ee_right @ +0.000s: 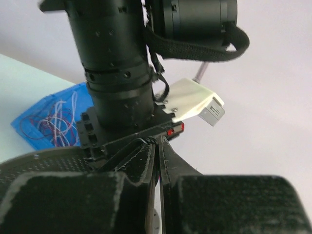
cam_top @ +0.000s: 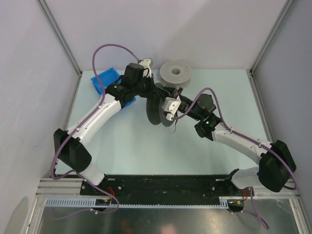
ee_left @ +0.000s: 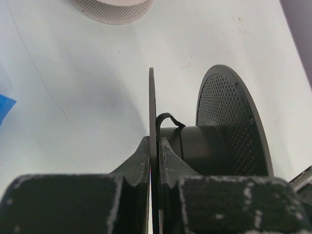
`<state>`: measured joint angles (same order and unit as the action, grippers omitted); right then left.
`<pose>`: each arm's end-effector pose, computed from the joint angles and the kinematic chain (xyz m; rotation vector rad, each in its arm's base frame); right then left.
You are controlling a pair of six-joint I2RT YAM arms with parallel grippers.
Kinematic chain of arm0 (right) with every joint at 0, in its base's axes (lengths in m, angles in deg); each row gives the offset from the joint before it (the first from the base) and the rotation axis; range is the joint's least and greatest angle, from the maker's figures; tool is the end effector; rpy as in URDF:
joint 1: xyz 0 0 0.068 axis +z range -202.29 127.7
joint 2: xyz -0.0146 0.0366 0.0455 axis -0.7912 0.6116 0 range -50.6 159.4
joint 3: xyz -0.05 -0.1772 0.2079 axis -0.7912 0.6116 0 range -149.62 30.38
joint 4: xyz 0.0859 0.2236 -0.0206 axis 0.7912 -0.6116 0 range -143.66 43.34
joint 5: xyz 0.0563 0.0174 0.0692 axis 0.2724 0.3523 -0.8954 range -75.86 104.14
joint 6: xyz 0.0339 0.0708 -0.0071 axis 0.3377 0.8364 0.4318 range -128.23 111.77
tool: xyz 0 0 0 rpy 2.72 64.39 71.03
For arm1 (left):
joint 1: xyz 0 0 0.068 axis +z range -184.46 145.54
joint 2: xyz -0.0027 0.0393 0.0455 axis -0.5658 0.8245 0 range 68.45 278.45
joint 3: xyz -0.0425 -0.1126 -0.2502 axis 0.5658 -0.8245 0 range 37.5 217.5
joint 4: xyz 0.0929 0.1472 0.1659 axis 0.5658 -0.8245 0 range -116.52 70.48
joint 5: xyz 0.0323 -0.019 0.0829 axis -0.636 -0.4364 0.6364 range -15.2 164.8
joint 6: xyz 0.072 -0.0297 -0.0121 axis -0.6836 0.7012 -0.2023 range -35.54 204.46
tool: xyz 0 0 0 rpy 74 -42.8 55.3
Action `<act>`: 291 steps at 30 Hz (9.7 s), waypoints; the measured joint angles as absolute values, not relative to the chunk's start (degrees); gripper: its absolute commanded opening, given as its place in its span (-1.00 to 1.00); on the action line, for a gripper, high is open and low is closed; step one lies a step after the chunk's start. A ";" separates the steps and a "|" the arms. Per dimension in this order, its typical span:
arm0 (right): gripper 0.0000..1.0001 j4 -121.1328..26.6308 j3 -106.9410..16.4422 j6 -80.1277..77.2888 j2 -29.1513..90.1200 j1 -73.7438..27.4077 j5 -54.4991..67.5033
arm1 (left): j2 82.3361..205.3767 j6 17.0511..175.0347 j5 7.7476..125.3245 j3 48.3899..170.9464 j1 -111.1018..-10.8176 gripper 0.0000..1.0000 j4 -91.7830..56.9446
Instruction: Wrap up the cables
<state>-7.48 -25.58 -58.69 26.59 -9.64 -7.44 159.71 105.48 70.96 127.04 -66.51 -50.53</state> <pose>0.2182 0.2348 0.3934 -1.1231 0.6163 0.1197 0.3104 -0.1997 0.3592 0.2519 2.1892 -0.6036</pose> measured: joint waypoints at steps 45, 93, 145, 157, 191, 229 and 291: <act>0.99 -55.72 -28.31 -39.39 26.66 -42.67 -29.69 | 157.44 93.81 41.37 146.25 -57.14 -1.00 -53.24; -0.04 -26.67 -16.62 -38.67 38.77 -33.40 -35.44 | 158.45 103.93 24.43 152.48 -52.92 -1.00 -45.00; -1.00 -46.49 -24.55 -54.65 14.05 -12.31 -19.48 | 167.10 101.76 85.93 130.05 -62.03 -1.00 -46.29; -1.00 -42.21 -32.29 -52.88 22.59 -16.66 -17.58 | 164.00 89.46 68.29 121.94 -64.98 -1.00 -43.73; -1.00 -36.26 -37.71 -22.71 31.42 -40.72 -49.86 | 163.34 112.98 16.97 135.21 -50.06 -1.00 -29.76; -1.00 -18.76 -21.75 21.44 23.95 -36.63 -35.11 | 167.06 157.87 18.40 115.15 -48.94 -1.00 11.37; 0.23 -60.48 -32.57 -16.03 0.67 -37.22 -36.07 | 166.01 137.87 -3.85 126.56 -50.21 -1.00 27.72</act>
<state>-60.48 -32.57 -16.03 0.67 -37.22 -36.07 166.01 137.87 -3.85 126.56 -50.21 27.72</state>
